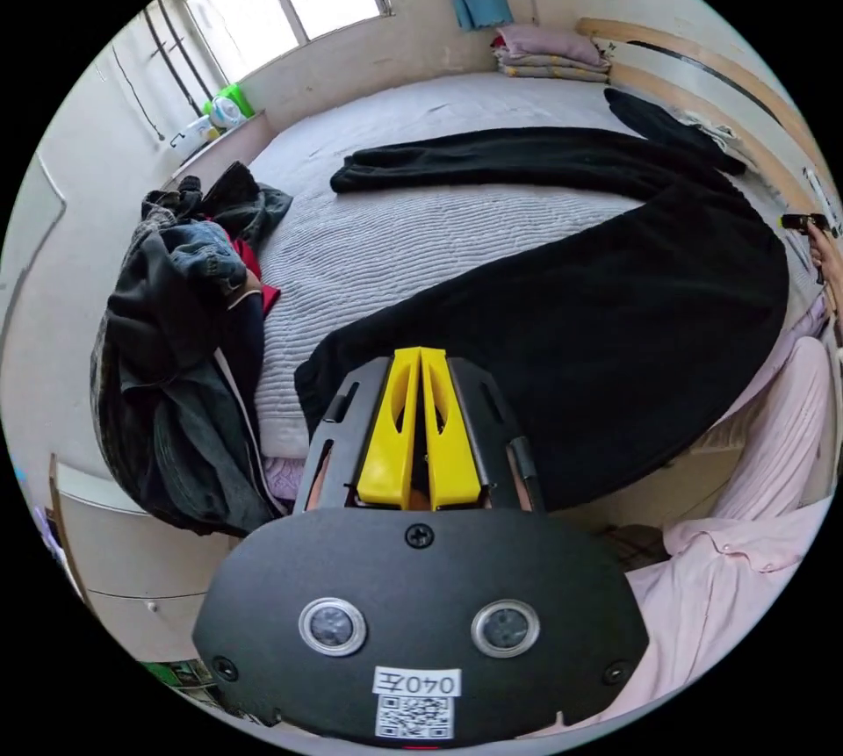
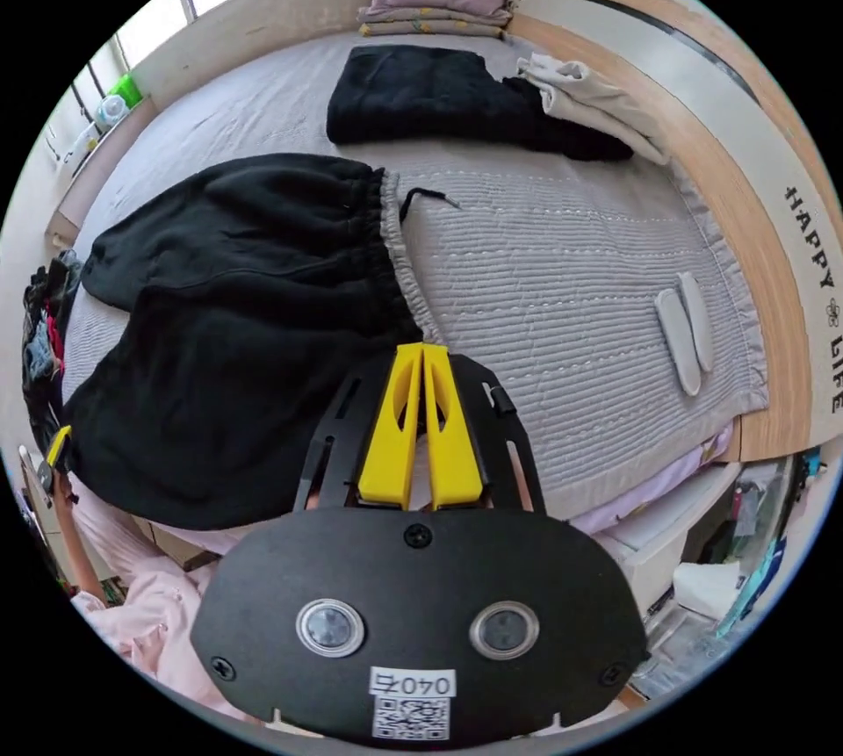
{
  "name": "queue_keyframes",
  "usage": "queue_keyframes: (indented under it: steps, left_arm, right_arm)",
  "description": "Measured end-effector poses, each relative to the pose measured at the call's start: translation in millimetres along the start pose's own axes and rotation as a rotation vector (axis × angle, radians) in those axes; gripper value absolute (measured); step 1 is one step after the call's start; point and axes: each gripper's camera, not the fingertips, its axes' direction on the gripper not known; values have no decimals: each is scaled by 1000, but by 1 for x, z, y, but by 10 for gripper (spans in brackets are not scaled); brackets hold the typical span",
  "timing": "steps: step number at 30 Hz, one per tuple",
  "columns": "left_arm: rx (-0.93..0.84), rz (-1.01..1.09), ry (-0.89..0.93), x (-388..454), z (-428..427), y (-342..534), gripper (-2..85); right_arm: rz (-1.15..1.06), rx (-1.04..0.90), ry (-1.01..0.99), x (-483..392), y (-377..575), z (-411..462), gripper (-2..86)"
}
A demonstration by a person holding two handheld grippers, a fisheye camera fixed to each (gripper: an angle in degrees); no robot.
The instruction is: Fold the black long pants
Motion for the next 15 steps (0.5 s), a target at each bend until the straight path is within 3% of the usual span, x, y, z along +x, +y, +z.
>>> queue_keyframes:
  steps: [4,7,13,15]
  left_arm:
    - [17,-49,-92,-31,6,3,-9]
    - [-141,-37,-64,-42,58,5,-9]
    - [-83,-14,54,-80,23,16,-9]
    - [-58,-2,-28,-78,5,24,-9]
  right_arm:
    - [-150,170,-161,-77,7,-60,-9]
    - [-279,127,-196,-151,8,-59,-10]
    - [-448,85,-155,-226,37,-75,-10]
    - [-529,100,-376,-263,55,-92,-10]
